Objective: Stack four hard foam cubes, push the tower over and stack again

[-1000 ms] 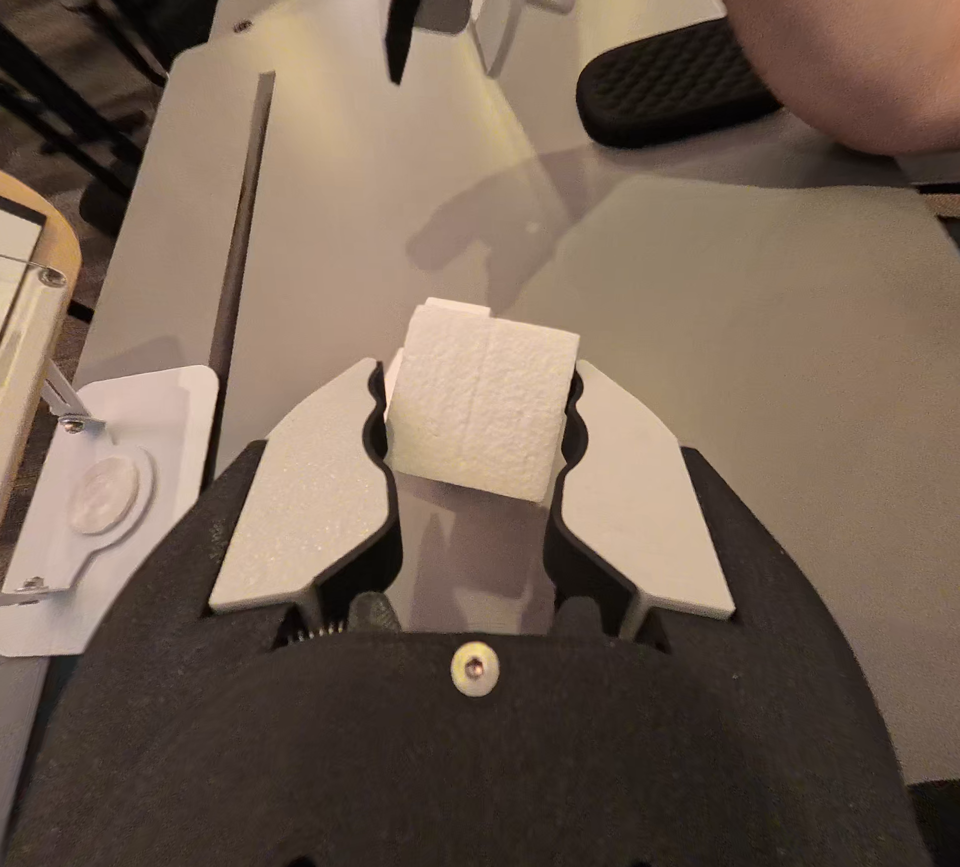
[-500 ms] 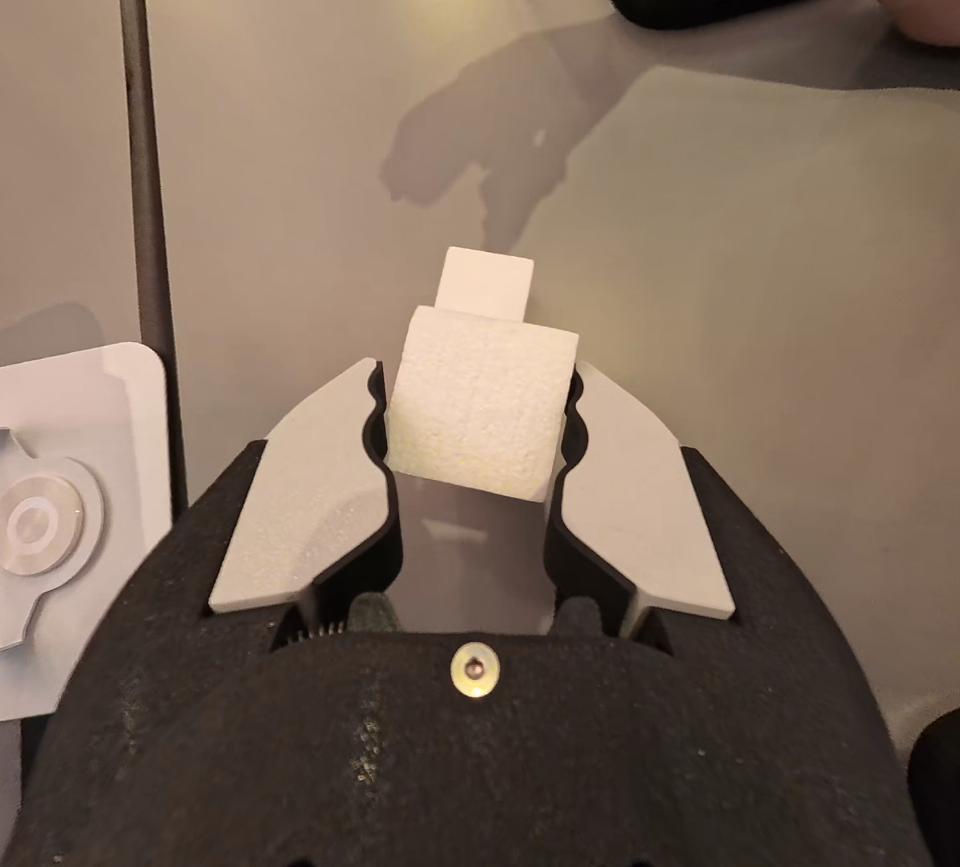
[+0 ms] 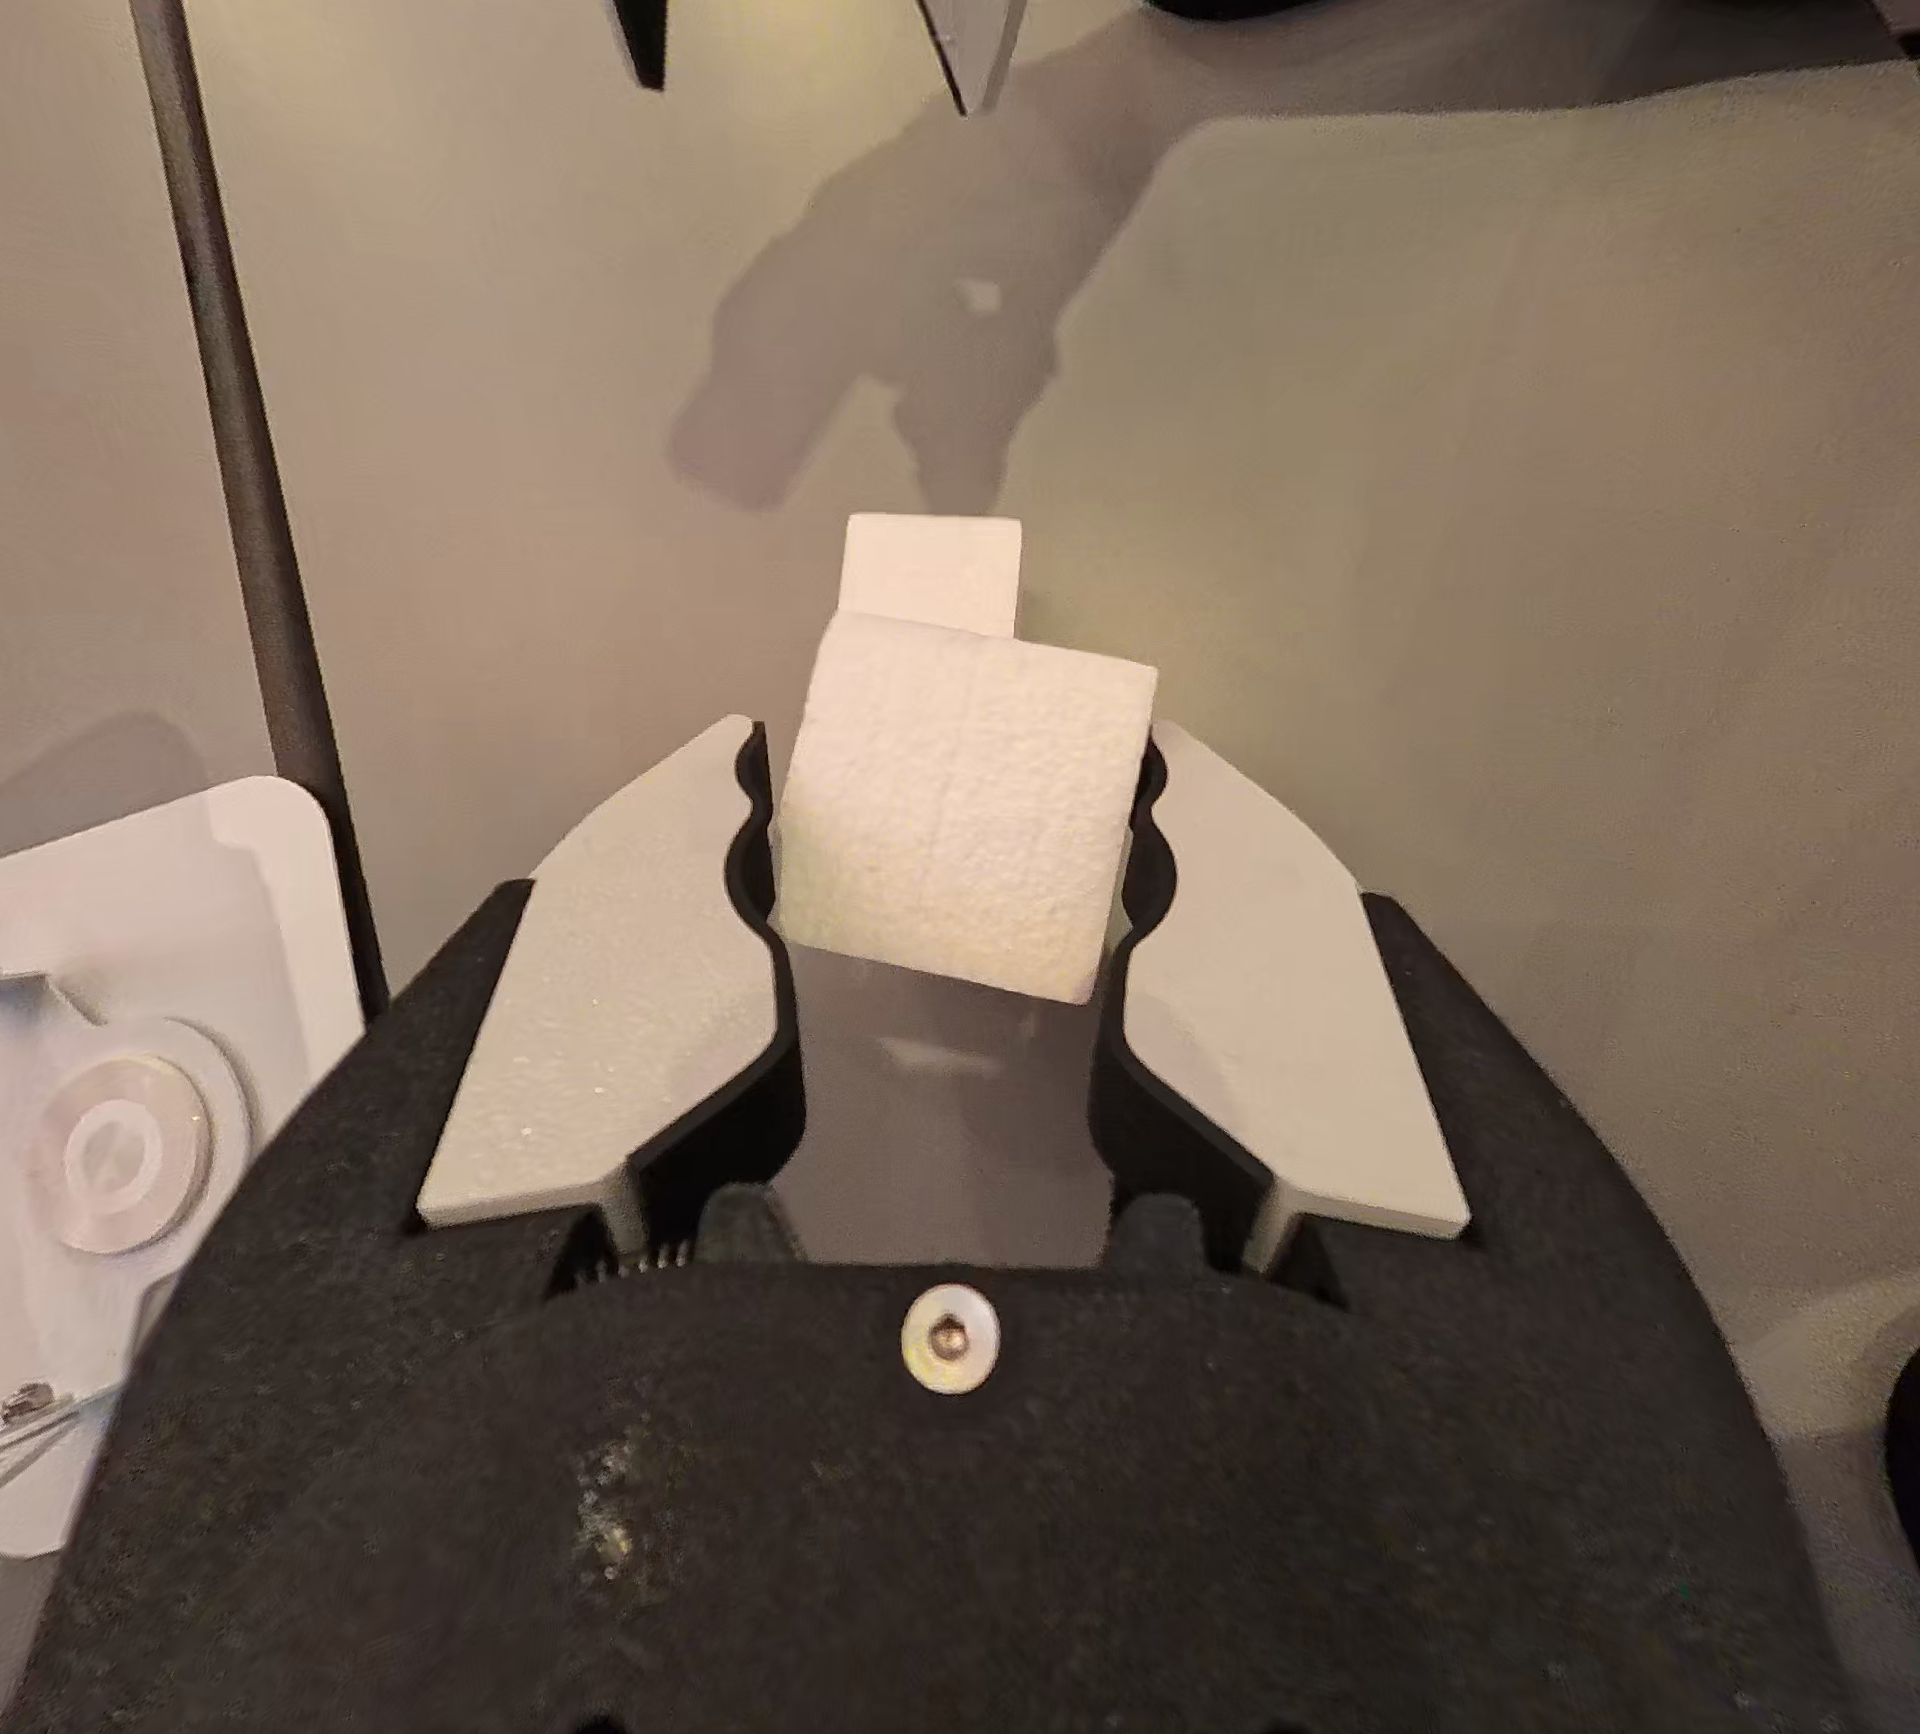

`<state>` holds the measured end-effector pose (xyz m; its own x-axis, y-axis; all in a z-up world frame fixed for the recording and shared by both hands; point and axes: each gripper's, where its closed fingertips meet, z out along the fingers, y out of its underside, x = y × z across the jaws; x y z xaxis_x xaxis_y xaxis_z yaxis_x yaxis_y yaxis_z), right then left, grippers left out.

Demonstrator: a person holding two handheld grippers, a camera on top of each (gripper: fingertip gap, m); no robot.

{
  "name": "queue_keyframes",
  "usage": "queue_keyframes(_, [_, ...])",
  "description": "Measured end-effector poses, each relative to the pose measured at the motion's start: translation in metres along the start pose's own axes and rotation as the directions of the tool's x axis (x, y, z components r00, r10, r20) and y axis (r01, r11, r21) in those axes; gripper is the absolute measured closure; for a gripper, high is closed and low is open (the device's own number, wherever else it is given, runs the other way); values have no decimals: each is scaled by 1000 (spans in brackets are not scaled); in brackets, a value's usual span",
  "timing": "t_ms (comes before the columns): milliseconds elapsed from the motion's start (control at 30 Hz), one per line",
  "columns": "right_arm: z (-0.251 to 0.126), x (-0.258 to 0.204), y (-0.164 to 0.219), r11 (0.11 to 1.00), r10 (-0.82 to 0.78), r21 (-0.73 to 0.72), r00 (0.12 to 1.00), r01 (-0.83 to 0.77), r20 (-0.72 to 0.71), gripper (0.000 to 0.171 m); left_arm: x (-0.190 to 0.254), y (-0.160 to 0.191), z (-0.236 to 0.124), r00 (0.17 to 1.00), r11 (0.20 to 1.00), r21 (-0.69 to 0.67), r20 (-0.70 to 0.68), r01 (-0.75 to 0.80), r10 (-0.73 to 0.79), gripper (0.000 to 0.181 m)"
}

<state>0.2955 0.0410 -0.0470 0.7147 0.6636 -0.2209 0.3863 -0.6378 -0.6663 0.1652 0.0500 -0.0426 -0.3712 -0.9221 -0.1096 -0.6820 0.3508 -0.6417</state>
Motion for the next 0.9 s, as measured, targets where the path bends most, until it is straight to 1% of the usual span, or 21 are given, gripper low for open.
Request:
queue_keyframes(67, [3,0,2,1000,-5,-18,1000,5,2,89,-1,4,4,1000,1000,-18,14,-8,8,115])
queue_keyframes(100, [4,0,2,1000,-5,-18,1000,5,2,89,-4,4,4,999,1000,-22,34,-4,4,111])
queue_keyframes(167, [4,-1,-1,1000,0,-2,1000,0,16,89,-3,1,3,999,1000,-6,42,21,-20,93])
queue_keyframes(300, [18,-5,-2,1000,-21,7,997,20,69,89,-7,-9,-13,993,997,56,108,47,-52,75])
queue_keyframes(367, [34,-5,-1,993,-115,8,991,114,70,86,-7,-16,-28,984,991,119,160,57,-76,73])
queue_keyframes(467, [59,-19,-3,955,-295,55,949,291,114,83,-4,-29,-57,952,962,265,271,67,-141,74])
queue_keyframes(533, [70,-32,-8,939,-340,107,926,326,162,83,3,-34,-76,920,923,376,331,76,-210,78])
queue_keyframes(567, [74,-35,-10,930,-362,129,917,344,165,83,6,-35,-86,899,898,433,361,74,-248,83])
queue_keyframes(633, [81,-38,-9,908,-414,138,897,395,158,83,6,-32,-104,836,850,523,437,65,-332,84])
queue_keyframes(667, [86,-38,-4,903,-428,116,890,413,157,83,6,-28,-113,800,827,558,467,63,-376,83])
queue_keyframes(767, [103,-35,8,907,-420,37,894,420,157,84,-5,-5,-134,661,793,606,570,63,-488,84])
queue_keyframes(833, [115,-31,17,916,-391,-24,906,400,163,90,-19,17,-147,525,793,599,643,110,-558,85])
queue_keyframes(900, [123,-29,24,921,-370,-63,912,385,175,101,-26,27,-158,416,770,627,672,122,-613,92])
